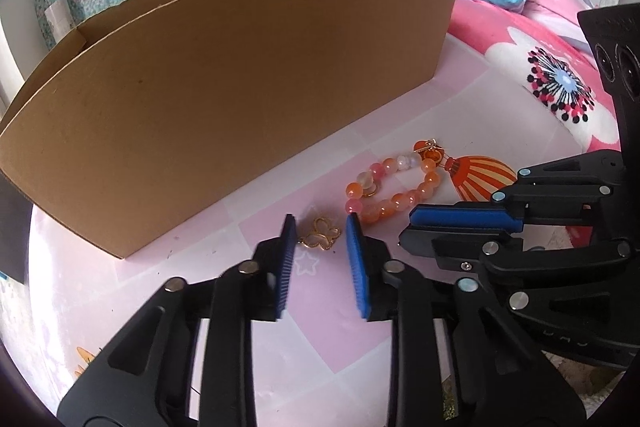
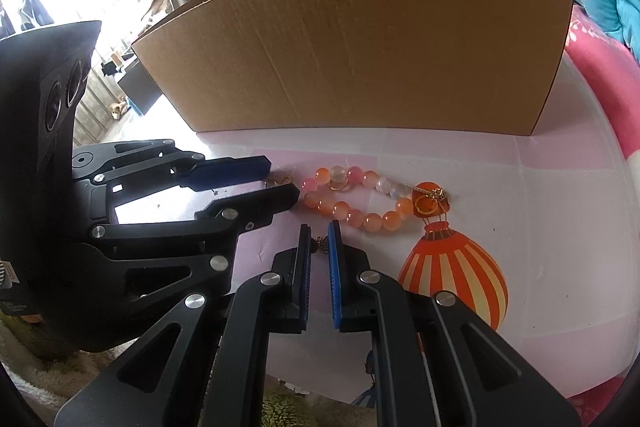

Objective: Organize jewelry
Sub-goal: 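Lift the gold charm with the right gripper and carry it over the box, then open the right gripper to drop the gold charm into the box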

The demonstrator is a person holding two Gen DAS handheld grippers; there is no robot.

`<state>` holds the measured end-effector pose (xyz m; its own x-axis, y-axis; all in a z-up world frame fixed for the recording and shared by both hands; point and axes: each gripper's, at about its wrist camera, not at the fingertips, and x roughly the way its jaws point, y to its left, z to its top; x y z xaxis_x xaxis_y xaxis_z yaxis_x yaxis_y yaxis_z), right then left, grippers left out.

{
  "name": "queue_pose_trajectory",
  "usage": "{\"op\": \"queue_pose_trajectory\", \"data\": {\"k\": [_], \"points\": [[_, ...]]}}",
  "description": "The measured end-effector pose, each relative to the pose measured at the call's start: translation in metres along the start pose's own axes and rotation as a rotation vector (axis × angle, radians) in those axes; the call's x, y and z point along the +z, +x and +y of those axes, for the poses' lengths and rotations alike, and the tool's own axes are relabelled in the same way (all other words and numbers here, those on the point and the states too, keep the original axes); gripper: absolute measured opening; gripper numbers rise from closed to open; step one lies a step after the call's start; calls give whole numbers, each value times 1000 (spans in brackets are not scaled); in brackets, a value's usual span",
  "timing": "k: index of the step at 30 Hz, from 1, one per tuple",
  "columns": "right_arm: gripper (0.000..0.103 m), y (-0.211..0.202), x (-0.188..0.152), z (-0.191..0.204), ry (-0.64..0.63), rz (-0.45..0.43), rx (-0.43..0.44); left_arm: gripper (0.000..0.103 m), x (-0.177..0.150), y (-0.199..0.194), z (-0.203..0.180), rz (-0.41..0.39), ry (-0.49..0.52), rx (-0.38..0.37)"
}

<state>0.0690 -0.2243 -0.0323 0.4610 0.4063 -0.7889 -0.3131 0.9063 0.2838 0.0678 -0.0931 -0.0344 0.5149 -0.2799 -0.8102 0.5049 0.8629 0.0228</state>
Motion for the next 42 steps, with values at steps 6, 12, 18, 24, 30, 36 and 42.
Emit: {"op": "queue_pose_trajectory", "data": {"k": [6,12,18,24,30,36,42], "points": [[9,-2,-1,-5,8,-4,9,18,1,0,-1,-2,2,-2],[9,-3,1,-8,6,-1,11,18,-2,-2,3,-9,0,-12],[9,-5,3,-6,-4,-2,10,18,-6,-9,7,-23,6,-11],[9,-9,2,1,-25,-11,11,18,-7,-21,10,-45,1,0],[9,-20,2,4,-48,-48,28,18,-5,-40,6,-80,4,21],[9,-53,18,6,-68,-137,40,18,12,-82,3,-181,14,18],[9,-97,63,2,-133,-314,67,18,59,-116,20,-300,41,20]]}}
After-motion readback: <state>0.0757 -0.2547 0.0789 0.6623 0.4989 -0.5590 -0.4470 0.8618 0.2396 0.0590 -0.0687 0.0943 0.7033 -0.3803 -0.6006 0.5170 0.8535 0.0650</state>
